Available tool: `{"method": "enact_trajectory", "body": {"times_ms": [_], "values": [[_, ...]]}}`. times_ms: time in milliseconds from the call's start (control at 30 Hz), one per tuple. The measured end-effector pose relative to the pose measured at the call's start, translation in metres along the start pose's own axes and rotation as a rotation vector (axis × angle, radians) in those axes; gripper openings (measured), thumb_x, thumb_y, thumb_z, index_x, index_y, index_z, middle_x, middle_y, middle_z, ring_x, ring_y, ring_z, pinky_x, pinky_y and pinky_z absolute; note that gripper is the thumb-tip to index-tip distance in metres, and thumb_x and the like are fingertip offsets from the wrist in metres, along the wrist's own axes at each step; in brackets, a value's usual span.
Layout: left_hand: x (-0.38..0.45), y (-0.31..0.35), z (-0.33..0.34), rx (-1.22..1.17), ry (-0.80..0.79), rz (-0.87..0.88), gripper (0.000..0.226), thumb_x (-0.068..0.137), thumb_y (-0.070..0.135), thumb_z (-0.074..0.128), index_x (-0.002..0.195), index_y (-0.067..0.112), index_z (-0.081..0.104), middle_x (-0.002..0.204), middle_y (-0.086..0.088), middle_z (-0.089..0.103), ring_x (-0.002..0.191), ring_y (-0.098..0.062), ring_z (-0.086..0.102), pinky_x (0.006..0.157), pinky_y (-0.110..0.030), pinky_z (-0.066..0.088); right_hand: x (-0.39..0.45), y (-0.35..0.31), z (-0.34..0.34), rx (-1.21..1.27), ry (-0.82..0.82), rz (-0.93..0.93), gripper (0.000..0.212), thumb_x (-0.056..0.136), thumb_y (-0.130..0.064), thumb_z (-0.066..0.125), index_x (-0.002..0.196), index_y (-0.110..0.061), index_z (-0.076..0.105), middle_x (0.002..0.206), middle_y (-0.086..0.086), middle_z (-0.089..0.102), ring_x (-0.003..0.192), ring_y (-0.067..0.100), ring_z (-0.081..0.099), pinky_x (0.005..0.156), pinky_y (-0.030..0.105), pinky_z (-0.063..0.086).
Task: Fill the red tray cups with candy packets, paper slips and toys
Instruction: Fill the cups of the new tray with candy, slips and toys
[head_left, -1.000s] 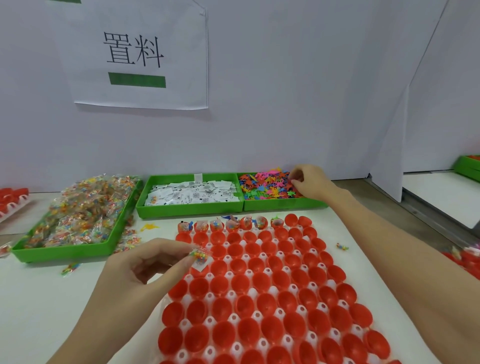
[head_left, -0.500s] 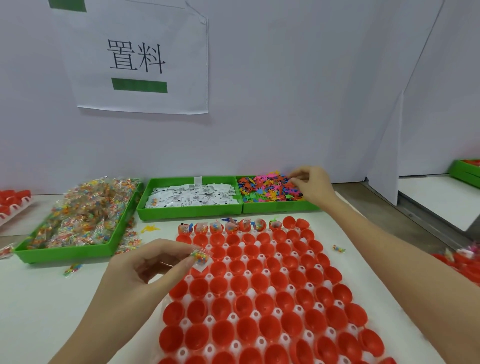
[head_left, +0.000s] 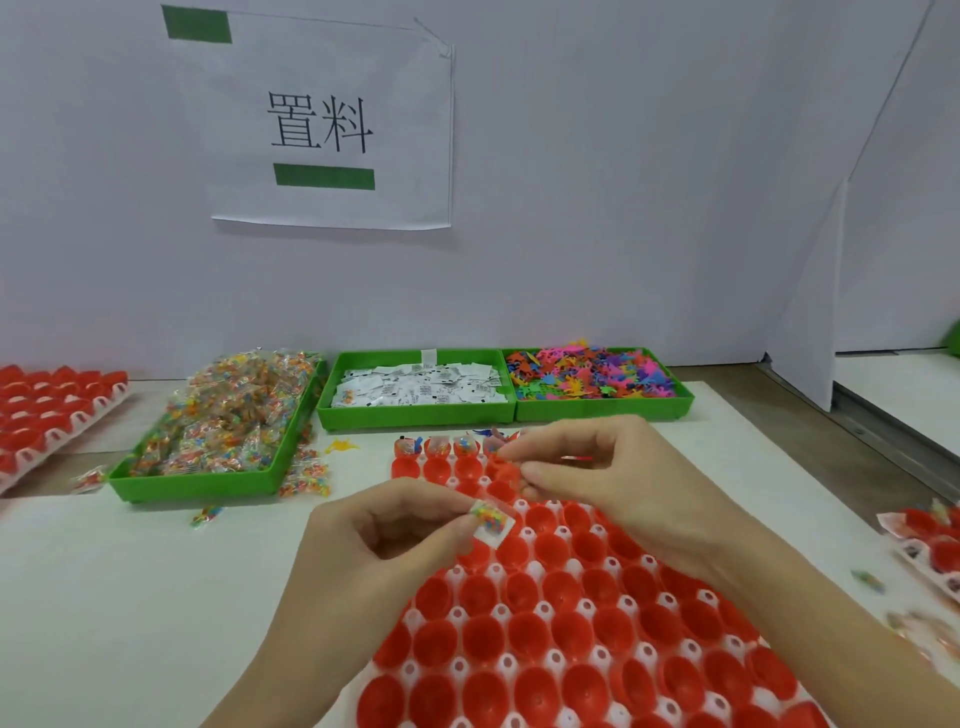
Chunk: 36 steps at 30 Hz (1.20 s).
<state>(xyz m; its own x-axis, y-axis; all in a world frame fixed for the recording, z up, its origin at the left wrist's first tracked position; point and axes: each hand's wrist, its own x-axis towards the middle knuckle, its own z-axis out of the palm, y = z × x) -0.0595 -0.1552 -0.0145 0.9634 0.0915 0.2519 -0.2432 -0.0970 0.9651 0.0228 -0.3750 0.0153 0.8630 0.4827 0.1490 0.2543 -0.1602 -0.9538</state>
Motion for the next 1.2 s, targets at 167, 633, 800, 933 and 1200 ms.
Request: {"method": "enact_trajectory", "body": {"times_ms": [167, 633, 800, 933, 1200], "values": [[-0.003, -0.001, 0.002, -0.021, 0.023, -0.03, 0.01, 0.073, 0.014, 0.087, 0.081, 0.017, 0.083, 0.077, -0.01, 0.078, 0.074, -0.024, 0.078, 0.069, -0.021, 0.06, -0.012, -0.014, 0.027, -0.159, -0.01, -0.083, 0.02, 0.09, -0.011, 0.076, 0.102, -0.026, 0.081, 0.097, -0.012, 0.079, 0.093, 0.003, 0.074, 0.083, 0.013, 0.054], [-0.001, -0.003, -0.002, 0.092, 0.05, 0.112, 0.015, 0.073, 0.014, 0.086, 0.082, 0.026, 0.083, 0.079, -0.004, 0.079, 0.075, -0.018, 0.078, 0.07, -0.02, 0.06, -0.02, -0.005, 0.033, -0.264, 0.063, -0.102, 0.008, 0.089, -0.022, 0.078, 0.092, -0.029, 0.08, 0.087, -0.013, 0.078, 0.087, 0.004, 0.074, 0.08, 0.023, 0.059], [-0.002, -0.003, 0.001, 0.136, 0.065, 0.195, 0.015, 0.073, 0.019, 0.083, 0.084, 0.029, 0.083, 0.081, 0.0, 0.079, 0.076, -0.017, 0.077, 0.073, -0.021, 0.06, -0.018, -0.008, 0.023, -0.189, -0.033, -0.056, 0.007, 0.092, -0.03, 0.075, 0.096, -0.029, 0.08, 0.09, -0.01, 0.079, 0.085, 0.005, 0.074, 0.08, 0.018, 0.057], [-0.001, 0.001, 0.008, 0.194, 0.039, 0.29, 0.016, 0.076, 0.02, 0.083, 0.088, 0.031, 0.082, 0.085, 0.004, 0.079, 0.081, -0.016, 0.077, 0.076, -0.021, 0.059, -0.017, -0.009, 0.013, -0.156, -0.083, -0.048, 0.018, 0.084, -0.025, 0.084, 0.1, -0.023, 0.078, 0.093, -0.003, 0.079, 0.089, 0.013, 0.076, 0.085, 0.029, 0.061], [0.034, 0.012, 0.047, 0.268, -0.022, 0.368, 0.014, 0.084, 0.014, 0.083, 0.094, 0.024, 0.08, 0.087, 0.013, 0.078, 0.083, -0.007, 0.076, 0.079, -0.02, 0.059, -0.012, -0.014, -0.034, -0.171, -0.045, -0.074, 0.017, 0.086, -0.011, 0.081, 0.099, -0.021, 0.081, 0.091, 0.001, 0.08, 0.088, 0.015, 0.077, 0.081, 0.021, 0.059]]}}
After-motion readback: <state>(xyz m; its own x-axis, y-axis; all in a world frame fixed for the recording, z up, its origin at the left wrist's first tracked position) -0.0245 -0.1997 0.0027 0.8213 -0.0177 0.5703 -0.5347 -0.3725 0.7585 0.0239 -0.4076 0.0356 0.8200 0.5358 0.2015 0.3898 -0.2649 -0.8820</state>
